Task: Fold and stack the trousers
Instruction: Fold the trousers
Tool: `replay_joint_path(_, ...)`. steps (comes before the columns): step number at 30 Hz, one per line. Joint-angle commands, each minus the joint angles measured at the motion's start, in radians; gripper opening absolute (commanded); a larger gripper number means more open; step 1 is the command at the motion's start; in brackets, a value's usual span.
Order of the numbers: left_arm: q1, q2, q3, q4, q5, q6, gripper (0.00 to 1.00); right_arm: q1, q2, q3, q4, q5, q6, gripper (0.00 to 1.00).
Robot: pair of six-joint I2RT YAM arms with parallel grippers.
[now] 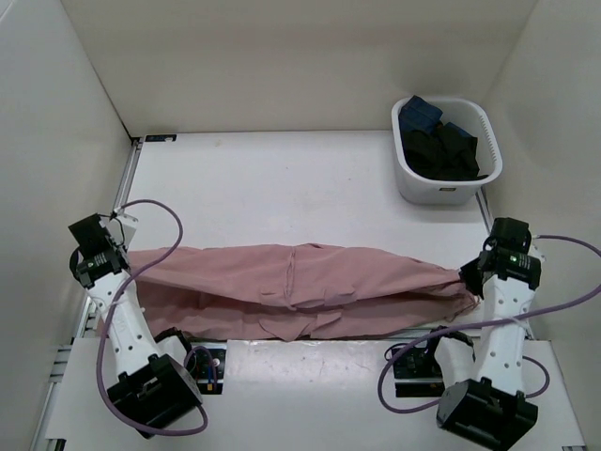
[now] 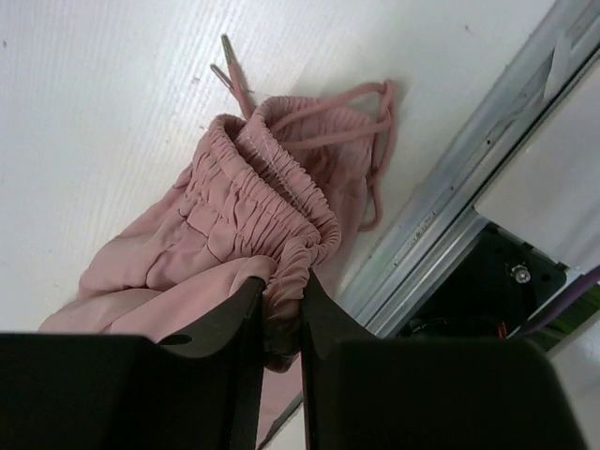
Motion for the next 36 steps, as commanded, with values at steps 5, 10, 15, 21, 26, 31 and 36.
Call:
replay_joint_path(5, 0.003, -0.058, 0.041, 0.004, -0.099, 0.122, 0.14, 0.003, -0.065, 0.038, -0.143, -0.003, 0.016, 0.00)
replay_joint_path(10, 0.003, -0.081, -0.085, -0.102, -0.159, 0.198, 0.14, 0.003, -0.179, -0.059, -0.214, -0.012, 0.016, 0.00)
replay_joint_path(15, 0.003, -0.101, -0.381, -0.005, -0.271, 0.219, 0.14, 0.028, -0.201, -0.127, -0.201, 0.030, 0.035, 0.08)
replay_joint_path(21, 0.034, -0.057, -0.406, 0.154, -0.329, 0.237, 0.14, 0.028, -0.133, -0.093, -0.241, 0.124, 0.087, 0.24)
replay_joint_path(26, 0.074, -0.032, -0.396, 0.197, -0.311, 0.269, 0.42, 0.028, -0.133, -0.102, -0.241, 0.184, 0.125, 0.82)
replay_joint_path(31, 0.095, -0.034, -0.334, 0.159, -0.320, 0.315, 0.78, 0.051, -0.075, 0.053, -0.211, 0.164, 0.015, 0.86)
replay_joint_path(36, 0.095, 0.021, -0.118, 0.070, -0.250, 0.260, 0.81, 0.201, 0.028, 0.236, -0.111, 0.068, -0.068, 0.77)
